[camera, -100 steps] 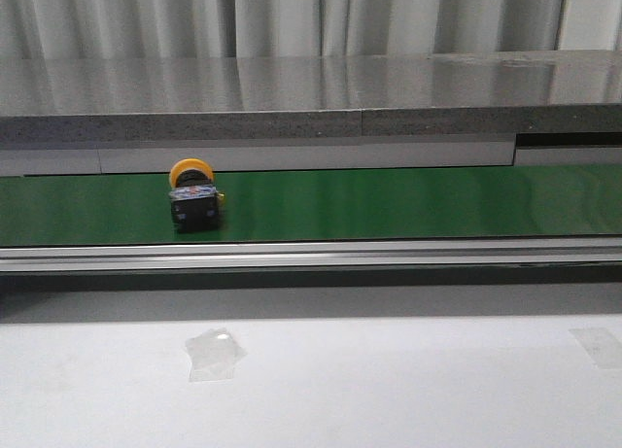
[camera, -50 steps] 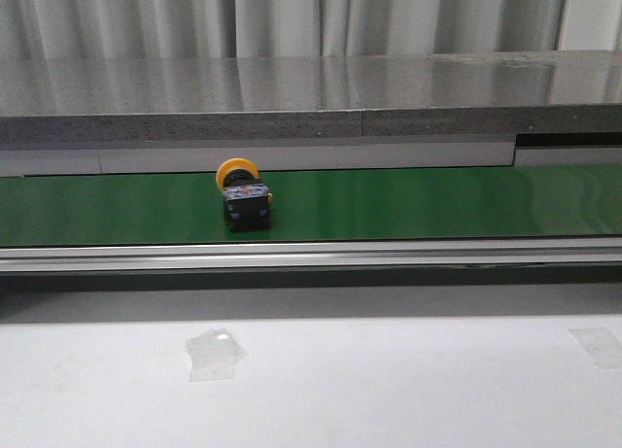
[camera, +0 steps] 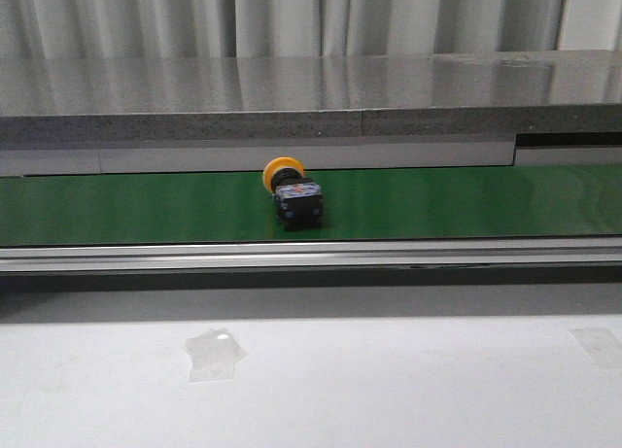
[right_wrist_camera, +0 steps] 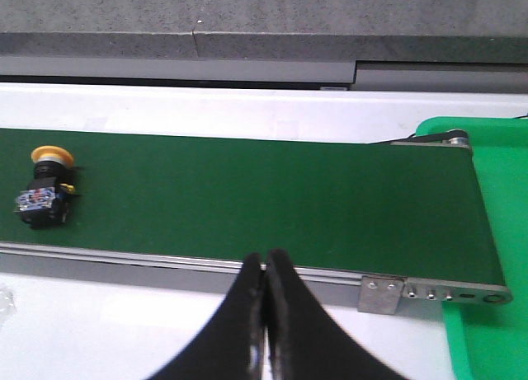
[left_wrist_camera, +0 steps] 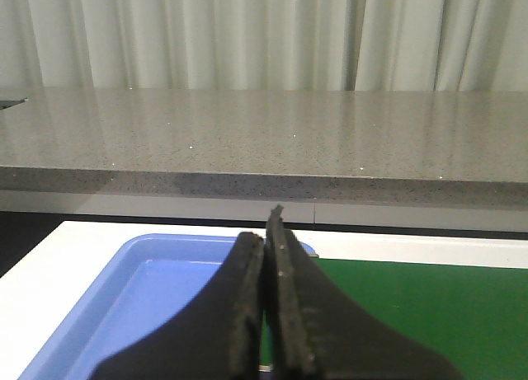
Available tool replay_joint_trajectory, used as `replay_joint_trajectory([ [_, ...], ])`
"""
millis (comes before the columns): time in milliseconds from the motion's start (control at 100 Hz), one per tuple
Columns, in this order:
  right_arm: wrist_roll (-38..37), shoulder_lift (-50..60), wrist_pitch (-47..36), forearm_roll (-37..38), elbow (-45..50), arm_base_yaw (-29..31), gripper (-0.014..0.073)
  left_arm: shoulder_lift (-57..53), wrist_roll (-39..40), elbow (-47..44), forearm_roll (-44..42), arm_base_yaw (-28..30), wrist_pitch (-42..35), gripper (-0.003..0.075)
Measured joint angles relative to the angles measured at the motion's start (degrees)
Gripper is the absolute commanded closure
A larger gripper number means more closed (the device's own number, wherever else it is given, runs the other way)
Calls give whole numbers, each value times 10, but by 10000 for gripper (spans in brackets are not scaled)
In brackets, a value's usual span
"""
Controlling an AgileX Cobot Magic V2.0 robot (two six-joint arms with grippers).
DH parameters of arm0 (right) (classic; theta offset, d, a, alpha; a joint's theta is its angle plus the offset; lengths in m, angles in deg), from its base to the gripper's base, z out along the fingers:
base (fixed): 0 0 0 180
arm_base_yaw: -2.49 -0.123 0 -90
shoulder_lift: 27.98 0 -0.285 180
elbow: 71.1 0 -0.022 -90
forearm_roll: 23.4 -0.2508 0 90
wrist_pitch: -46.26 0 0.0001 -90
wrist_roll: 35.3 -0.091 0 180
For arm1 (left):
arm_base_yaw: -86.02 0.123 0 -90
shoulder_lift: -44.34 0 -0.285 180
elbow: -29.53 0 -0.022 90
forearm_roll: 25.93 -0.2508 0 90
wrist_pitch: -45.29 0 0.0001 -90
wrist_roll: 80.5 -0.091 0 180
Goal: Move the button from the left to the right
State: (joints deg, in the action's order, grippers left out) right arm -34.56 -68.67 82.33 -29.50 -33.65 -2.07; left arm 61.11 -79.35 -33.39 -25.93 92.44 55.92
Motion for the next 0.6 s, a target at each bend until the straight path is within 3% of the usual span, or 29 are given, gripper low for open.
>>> replay_joint_trajectory([
  [120, 0, -2, -1, -16, 0, 0, 654, 0, 0, 0, 0, 0, 0, 740],
  [190, 0, -2, -1, -18, 0, 0, 607, 0, 0, 0, 0, 0, 0, 740],
  [260, 0, -2, 2, -19, 0, 0, 489, 0, 0, 0, 0, 0, 0, 740],
  [380, 0, -2, 7, -25, 0, 0, 144, 0, 0, 0, 0, 0, 0, 740],
  [450, 0, -2, 7, -32, 0, 0, -10, 0, 0, 0, 0, 0, 0, 740],
  [500, 0, -2, 6, -41, 0, 0, -57, 0, 0, 0, 0, 0, 0, 740],
  [600, 0, -12, 5, -57, 0, 0, -45, 0, 0, 0, 0, 0, 0, 740],
])
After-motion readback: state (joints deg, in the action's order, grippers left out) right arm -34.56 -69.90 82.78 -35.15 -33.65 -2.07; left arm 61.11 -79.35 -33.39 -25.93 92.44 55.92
